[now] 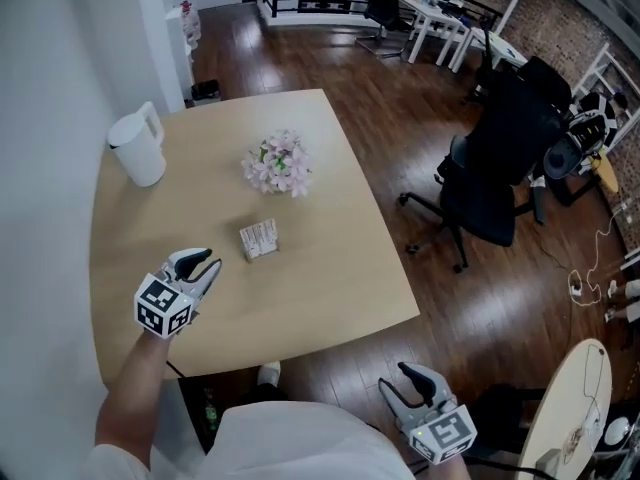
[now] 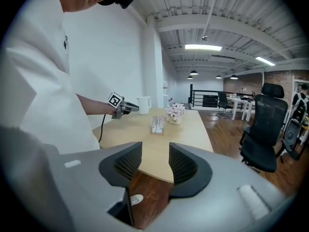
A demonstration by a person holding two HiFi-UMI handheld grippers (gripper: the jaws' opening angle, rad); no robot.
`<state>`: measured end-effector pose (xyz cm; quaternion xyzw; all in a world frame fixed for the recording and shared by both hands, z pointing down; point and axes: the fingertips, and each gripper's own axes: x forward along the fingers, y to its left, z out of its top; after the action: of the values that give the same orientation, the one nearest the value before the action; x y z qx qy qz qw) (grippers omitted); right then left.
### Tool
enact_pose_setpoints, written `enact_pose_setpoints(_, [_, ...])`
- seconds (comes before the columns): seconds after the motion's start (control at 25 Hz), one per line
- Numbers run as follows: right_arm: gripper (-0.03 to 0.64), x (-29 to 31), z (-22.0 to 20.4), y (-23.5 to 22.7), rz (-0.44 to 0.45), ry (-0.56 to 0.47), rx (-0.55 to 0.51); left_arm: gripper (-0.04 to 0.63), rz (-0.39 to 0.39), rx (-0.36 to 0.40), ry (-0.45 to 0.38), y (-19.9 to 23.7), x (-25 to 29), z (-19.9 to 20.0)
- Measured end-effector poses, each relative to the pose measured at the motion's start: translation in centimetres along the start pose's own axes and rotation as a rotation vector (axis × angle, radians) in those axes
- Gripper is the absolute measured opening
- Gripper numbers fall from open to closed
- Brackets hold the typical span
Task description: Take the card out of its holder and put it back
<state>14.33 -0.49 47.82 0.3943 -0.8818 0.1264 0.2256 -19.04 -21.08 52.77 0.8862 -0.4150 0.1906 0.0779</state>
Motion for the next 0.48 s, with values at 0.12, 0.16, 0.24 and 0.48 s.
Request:
enact_pose_setpoints(0.12, [0.179, -1.4, -0.8, 0.0, 0.105, -0.018, -0.066, 0.11, 0.114, -0.031, -0.019, -4.0, -6.4, 0.0])
enact_pose_setpoints(0.16, [0.179, -2.0, -1.2, 0.0, 0.137, -0.022, -0.086, 0.109, 0.154, -0.044, -0.019, -5.7, -8.6, -0.3])
enact_pose_setpoints(0.24, [0.179, -3.2, -2.4, -0.1, 0.198, -0.023, -0.114, 0.11, 0.233, -0.079, -0.021, -9.3, -13.0, -1.1])
enact_pose_setpoints(0.48, [0.179, -6.2, -6.9, 2.7, 0.423, 0.034, -0.189, 0.097, 0.393, -0.284, -0.046, -22.6, -25.6, -3.7])
